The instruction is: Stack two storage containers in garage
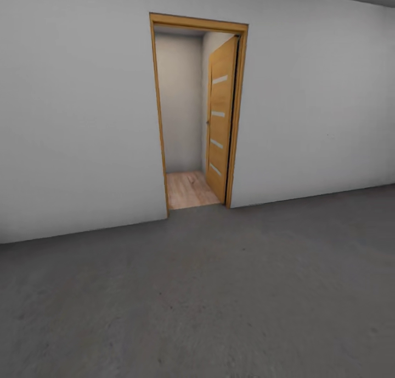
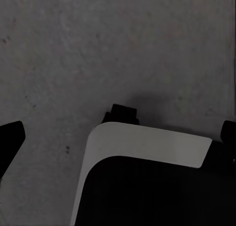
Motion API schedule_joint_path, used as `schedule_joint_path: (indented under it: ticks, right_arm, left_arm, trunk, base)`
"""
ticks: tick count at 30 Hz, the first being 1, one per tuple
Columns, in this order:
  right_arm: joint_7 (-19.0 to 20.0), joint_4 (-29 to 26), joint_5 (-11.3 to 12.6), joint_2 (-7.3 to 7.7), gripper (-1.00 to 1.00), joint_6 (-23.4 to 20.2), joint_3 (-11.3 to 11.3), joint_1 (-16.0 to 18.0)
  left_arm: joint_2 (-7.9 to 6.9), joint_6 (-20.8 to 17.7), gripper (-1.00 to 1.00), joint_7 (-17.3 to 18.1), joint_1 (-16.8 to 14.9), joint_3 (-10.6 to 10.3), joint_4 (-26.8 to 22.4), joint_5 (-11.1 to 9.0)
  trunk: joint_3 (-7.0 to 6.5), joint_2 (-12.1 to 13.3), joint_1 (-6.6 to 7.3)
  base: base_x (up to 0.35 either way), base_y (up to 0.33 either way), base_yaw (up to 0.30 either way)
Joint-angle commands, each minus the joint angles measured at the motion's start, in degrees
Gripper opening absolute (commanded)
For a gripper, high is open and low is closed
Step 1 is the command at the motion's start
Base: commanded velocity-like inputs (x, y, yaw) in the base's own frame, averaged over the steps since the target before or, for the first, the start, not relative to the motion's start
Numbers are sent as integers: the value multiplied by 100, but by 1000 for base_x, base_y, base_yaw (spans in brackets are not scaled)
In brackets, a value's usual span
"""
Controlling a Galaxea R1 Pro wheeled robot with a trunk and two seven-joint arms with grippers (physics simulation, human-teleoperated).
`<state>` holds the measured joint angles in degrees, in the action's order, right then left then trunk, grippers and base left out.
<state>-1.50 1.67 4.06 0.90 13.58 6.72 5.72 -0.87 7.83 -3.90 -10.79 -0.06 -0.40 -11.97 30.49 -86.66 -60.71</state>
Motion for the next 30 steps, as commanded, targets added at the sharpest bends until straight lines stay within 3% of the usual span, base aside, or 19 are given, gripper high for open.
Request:
schedule_joint_path:
  ticks: [1, 11, 30]
  right_arm:
    - [-9, 18, 42, -2, 100, 32, 48, 8]
    - [-39, 16, 20, 22, 100, 1, 58, 8]
    - [-19, 10, -28, 12, 100, 0, 92, 8]
  left_arm:
    - [0, 17, 100, -5, -2, -4, 2, -33]
    - [0, -21, 100, -6, -2, -23, 13, -56]
    - [7, -62, 100, -6, -2, -29, 15, -43]
  trunk:
    - [8, -3, 0]
    - [20, -3, 0]
    - [21, -3, 0]
  base:
    - [0, 0, -300]
    - [48, 0, -223]
    - [308, 0, -9]
